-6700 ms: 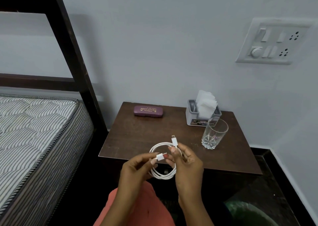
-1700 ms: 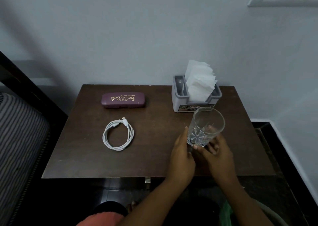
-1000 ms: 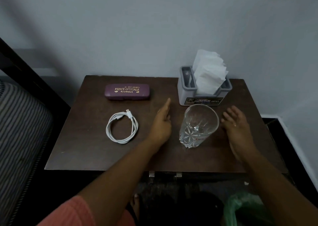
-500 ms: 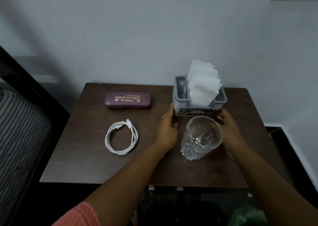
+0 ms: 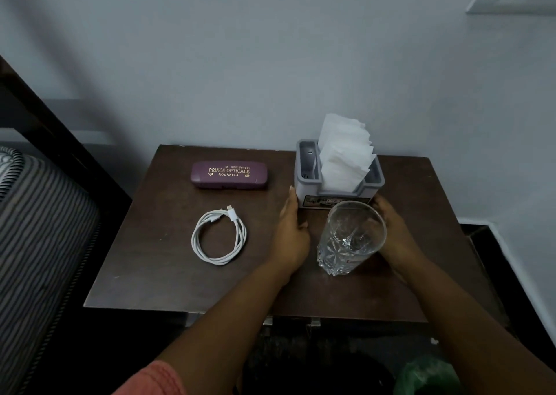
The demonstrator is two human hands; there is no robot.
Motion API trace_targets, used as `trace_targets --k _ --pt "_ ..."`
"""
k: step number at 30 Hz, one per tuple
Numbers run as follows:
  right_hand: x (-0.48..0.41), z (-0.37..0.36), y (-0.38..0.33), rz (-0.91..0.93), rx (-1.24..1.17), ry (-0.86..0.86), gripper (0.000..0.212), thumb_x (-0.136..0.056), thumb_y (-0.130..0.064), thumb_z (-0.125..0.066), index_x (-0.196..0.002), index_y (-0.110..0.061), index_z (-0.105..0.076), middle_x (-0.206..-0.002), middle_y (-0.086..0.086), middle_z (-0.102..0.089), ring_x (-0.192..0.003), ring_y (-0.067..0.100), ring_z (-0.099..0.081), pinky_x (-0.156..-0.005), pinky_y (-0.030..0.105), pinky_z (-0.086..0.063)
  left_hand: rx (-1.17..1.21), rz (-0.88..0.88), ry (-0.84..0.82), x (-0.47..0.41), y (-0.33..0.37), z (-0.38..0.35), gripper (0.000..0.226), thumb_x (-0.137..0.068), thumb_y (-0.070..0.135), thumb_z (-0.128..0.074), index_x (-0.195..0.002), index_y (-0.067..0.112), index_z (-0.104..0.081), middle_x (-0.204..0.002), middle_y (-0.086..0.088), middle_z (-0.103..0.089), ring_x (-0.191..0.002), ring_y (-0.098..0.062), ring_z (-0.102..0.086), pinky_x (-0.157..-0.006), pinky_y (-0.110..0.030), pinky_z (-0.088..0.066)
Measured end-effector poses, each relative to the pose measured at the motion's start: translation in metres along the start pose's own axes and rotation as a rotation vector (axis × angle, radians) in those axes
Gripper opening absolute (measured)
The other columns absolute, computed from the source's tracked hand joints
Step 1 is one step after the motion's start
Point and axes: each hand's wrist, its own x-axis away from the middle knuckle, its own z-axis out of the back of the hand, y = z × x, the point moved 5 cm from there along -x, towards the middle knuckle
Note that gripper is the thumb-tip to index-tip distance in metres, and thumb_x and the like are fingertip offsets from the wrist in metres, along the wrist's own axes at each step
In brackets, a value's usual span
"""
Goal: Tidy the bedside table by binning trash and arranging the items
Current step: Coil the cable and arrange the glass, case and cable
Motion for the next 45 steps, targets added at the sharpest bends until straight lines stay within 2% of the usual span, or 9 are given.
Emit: trace_targets --k 4,7,10,15,18,23,26,33,45 --pt "0.005 0.008 0.011 0.007 -0.077 0.083 0.065 -0.088 -0.008 -0.06 -0.144 -0.017 -0.029 -0.146 0.006 -0.04 -0.131 0.018 -0.042 -0.11 0.039 -0.036 -0.014 0.016 -0.01 0.012 0.007 0.008 0.074 -0.09 -0.01 -0.042 -0.149 0.019 -0.008 -0.157 0.001 -0.012 -0.14 -0.003 -0.013 -0.089 0.006 -0.024" --pt "0.029 0.014 0.025 -0.041 -0.114 0.218 0.051 -0.091 0.005 -0.049 -0.137 -0.012 -0.036 -0.14 0.01 -0.046 -0.125 0.019 -0.047 -0.103 0.03 -0.04 0.006 -0.035 -0.057 0.04 0.014 0.022 0.077 -0.09 -0.006 -0.048 -0.148 0.024 -0.005 -0.154 0.001 -0.02 -0.134 0.001 -0.023 -0.083 0.009 -0.027" --pt "0.073 0.017 0.034 -0.095 0.014 0.359 0.025 -0.088 0.005 -0.054 -0.103 -0.015 -0.056 -0.108 0.015 -0.064 -0.1 0.026 -0.061 -0.074 0.009 -0.047 0.026 -0.159 0.007 0.072 0.018 0.062 0.062 -0.089 0.003 -0.057 -0.138 0.033 -0.035 -0.142 0.013 -0.043 -0.128 0.005 -0.042 -0.092 -0.002 -0.037" --pt "0.137 -0.027 -0.006 -0.107 0.045 0.227 0.021 -0.085 -0.011 -0.064 -0.065 -0.012 -0.067 -0.06 0.008 -0.067 -0.055 0.012 -0.062 -0.052 0.011 -0.049 -0.254 -0.238 0.315 0.089 -0.003 0.157 0.059 -0.075 0.022 -0.073 -0.127 0.034 -0.047 -0.123 0.032 -0.047 -0.119 0.011 -0.044 -0.1 -0.009 -0.036" --pt "0.139 -0.099 -0.033 0.02 0.105 -0.079 0.009 -0.079 -0.019 -0.073 -0.086 -0.022 -0.07 -0.085 -0.004 -0.071 -0.08 0.001 -0.065 -0.074 0.017 -0.053 -0.333 -0.107 0.175 0.074 -0.028 0.175 0.107 -0.059 0.03 -0.087 -0.145 0.024 -0.023 -0.146 0.012 -0.027 -0.136 0.002 -0.023 -0.108 -0.006 -0.018" --pt "0.088 -0.176 -0.043 0.203 0.262 -0.194 0.075 -0.08 -0.026 -0.07 -0.144 -0.021 -0.03 -0.142 -0.008 -0.034 -0.127 -0.001 -0.028 -0.109 0.015 -0.02 -0.513 -0.114 0.02 0.054 -0.037 0.168 0.11 -0.048 0.068 -0.062 -0.141 0.039 -0.01 -0.147 0.022 -0.016 -0.141 0.0 -0.001 -0.116 -0.03 0.002" --pt "0.07 -0.19 -0.042 0.237 0.249 -0.162 0.08 -0.077 -0.02 -0.073 -0.144 -0.022 -0.029 -0.145 -0.005 -0.034 -0.129 0.0 -0.028 -0.101 0.001 -0.012 -0.542 -0.157 0.027 0.054 -0.039 0.166 0.095 -0.054 0.067 -0.052 -0.138 0.041 -0.016 -0.145 0.024 -0.022 -0.14 0.001 -0.004 -0.112 -0.027 0.003" --pt "0.063 -0.19 -0.028 0.245 0.216 -0.156 0.072 -0.077 -0.022 -0.073 -0.14 -0.019 -0.039 -0.142 -0.004 -0.041 -0.13 0.009 -0.037 -0.11 0.033 -0.033 -0.523 -0.19 0.07 0.059 -0.039 0.166 0.088 -0.056 0.069 -0.053 -0.134 0.041 -0.023 -0.142 0.024 -0.024 -0.138 0.001 -0.015 -0.114 -0.027 -0.003" --pt "0.059 -0.187 -0.021 0.243 0.174 -0.116 0.065 -0.078 0.007 -0.059 -0.135 -0.022 -0.047 -0.13 -0.012 -0.047 -0.122 0.011 -0.046 -0.105 0.026 -0.04 -0.546 -0.147 0.096 0.066 -0.038 0.159 0.094 -0.052 0.074 -0.053 -0.137 0.041 -0.027 -0.139 0.03 -0.021 -0.135 0.006 -0.016 -0.112 -0.026 -0.001"
